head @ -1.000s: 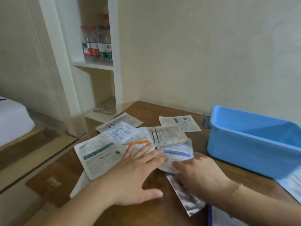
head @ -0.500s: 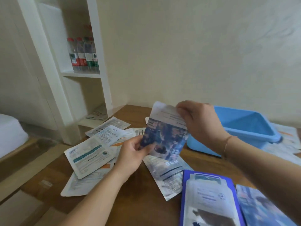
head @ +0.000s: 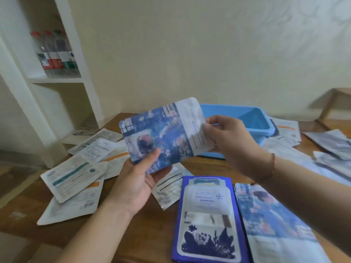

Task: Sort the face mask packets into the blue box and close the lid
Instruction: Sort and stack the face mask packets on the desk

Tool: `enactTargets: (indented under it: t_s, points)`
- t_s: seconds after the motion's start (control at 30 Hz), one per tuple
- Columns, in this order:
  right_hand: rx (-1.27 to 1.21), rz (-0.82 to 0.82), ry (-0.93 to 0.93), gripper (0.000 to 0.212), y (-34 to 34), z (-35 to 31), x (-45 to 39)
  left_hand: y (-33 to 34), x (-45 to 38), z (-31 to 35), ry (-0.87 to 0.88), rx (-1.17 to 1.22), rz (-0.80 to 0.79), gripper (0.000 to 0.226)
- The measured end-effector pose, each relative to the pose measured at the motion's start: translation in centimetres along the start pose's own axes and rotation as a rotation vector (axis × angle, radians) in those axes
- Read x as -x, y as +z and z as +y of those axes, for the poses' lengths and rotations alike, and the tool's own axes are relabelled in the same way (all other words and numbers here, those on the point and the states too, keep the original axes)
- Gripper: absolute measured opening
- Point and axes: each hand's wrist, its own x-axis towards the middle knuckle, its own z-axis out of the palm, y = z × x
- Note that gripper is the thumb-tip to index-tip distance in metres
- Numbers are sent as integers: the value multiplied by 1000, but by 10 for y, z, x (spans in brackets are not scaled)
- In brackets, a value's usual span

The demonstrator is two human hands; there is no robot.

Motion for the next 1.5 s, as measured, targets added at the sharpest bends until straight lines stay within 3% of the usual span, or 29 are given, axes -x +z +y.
enactTargets:
  t_s: [0.07,0.13,0.23,0.37,0.53,0.6,0.87,0.97,1.03,1.17,1.3,1.5]
  points:
    - [-122,-105,59,4,-24,1,27,16,-3,1,50,-101,73,29]
    - [-146,-137,97,12,-54,-2,46,29,-7,3,34,-293,-7,27]
    - [20,-47,40,18,-96,-3,70,58,-14,-2,-107,-545,-245,32]
    - [266,-1,70,40,-136,18,125,105,-27,-36,-139,-666,-306,42]
    - [533,102,124,42,-163,68,161,123,-39,-92,111,-1417,-447,27]
    - [612,135,102,40,-166,81,162,126,-36,-102,183,-1550,-446,18]
    - [838,96,16,29,-166,92,166,122,-37,-110,249,-1831,-413,17]
    - [1142,143,-31,41,-162,95,170,122,-36,-108,235,-1848,-440,28]
    - [1198,182,-140,54,-161,99,172,123,-34,-108,231,-1788,-501,31]
    - [1303,64,-176,81,-160,113,174,120,-30,-110,262,-1898,-601,29]
    - [1358,-40,-145,86,-156,115,176,116,-30,-108,232,-1887,-580,27]
    - [1400,-50,-163,85,-154,120,176,118,-27,-108,181,-1866,-552,19]
